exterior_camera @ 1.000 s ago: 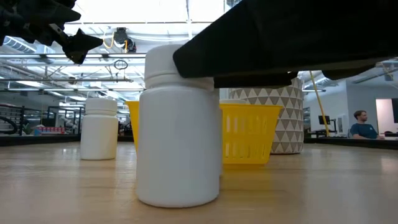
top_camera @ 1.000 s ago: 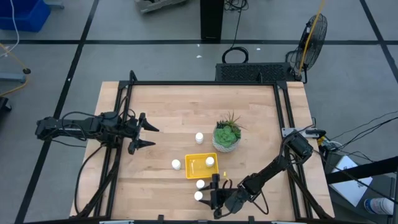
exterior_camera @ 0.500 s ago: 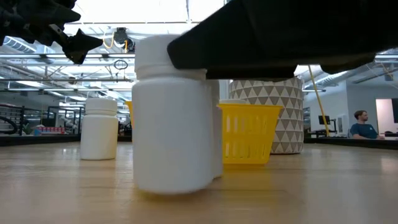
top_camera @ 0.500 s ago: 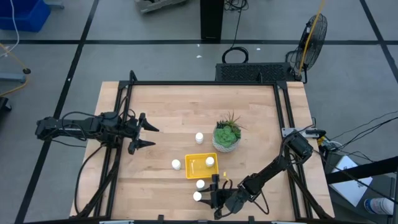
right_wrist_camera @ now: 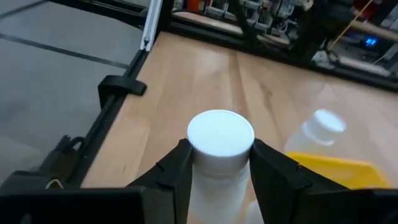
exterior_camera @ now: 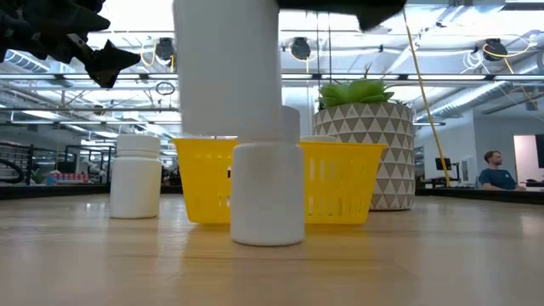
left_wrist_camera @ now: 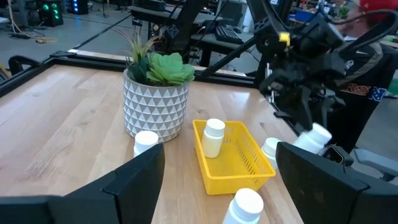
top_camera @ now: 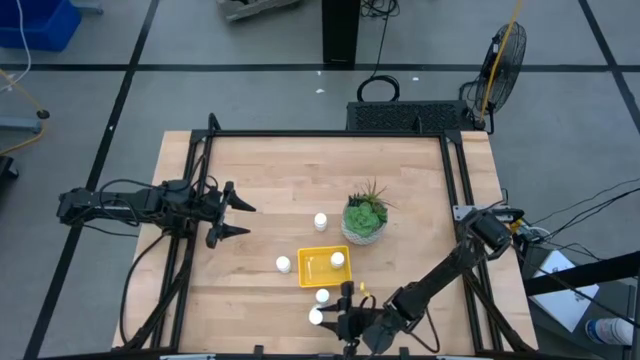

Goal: Pick and place pill bottles into a basket
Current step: Put the white pill bottle into the yellow bin

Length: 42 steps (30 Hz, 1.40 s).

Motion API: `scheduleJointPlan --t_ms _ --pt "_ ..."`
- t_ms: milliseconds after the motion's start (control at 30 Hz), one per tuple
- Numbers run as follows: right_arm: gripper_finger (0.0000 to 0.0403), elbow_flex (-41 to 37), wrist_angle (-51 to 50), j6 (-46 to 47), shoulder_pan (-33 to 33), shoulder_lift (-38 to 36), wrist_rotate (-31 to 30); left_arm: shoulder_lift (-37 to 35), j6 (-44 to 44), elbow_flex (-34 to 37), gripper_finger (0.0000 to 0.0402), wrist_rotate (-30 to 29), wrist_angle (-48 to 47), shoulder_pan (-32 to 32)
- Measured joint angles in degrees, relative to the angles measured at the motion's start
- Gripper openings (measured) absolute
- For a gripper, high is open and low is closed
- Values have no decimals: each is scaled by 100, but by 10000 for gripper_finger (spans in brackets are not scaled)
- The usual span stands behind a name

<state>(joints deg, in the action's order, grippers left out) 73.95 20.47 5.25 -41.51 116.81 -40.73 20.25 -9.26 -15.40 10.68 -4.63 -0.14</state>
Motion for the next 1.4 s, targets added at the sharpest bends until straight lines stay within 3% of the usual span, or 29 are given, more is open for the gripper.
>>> scheduleJointPlan --t_ms 400,733,867,1000,1233,1400 --pt "120 -12 -811 -393 -21 -918 -579 -1 0 0 310 38 5 -2" --pt "55 -399 -836 -146 41 -1070 -570 -2 0 0 310 125 -37 -4" --pt "48 -459 -830 -105 58 -1070 -568 -2 0 0 310 130 -36 -4" --pt "71 -459 -820 -100 53 -1070 -460 -1 -5 0 310 174 -37 -4" --pt "158 -470 -948 341 94 -1070 -323 128 -41 -2 310 638 -298 -9" --pt "222 -865 -603 926 397 -1044 664 563 -140 -2 310 429 -623 -7"
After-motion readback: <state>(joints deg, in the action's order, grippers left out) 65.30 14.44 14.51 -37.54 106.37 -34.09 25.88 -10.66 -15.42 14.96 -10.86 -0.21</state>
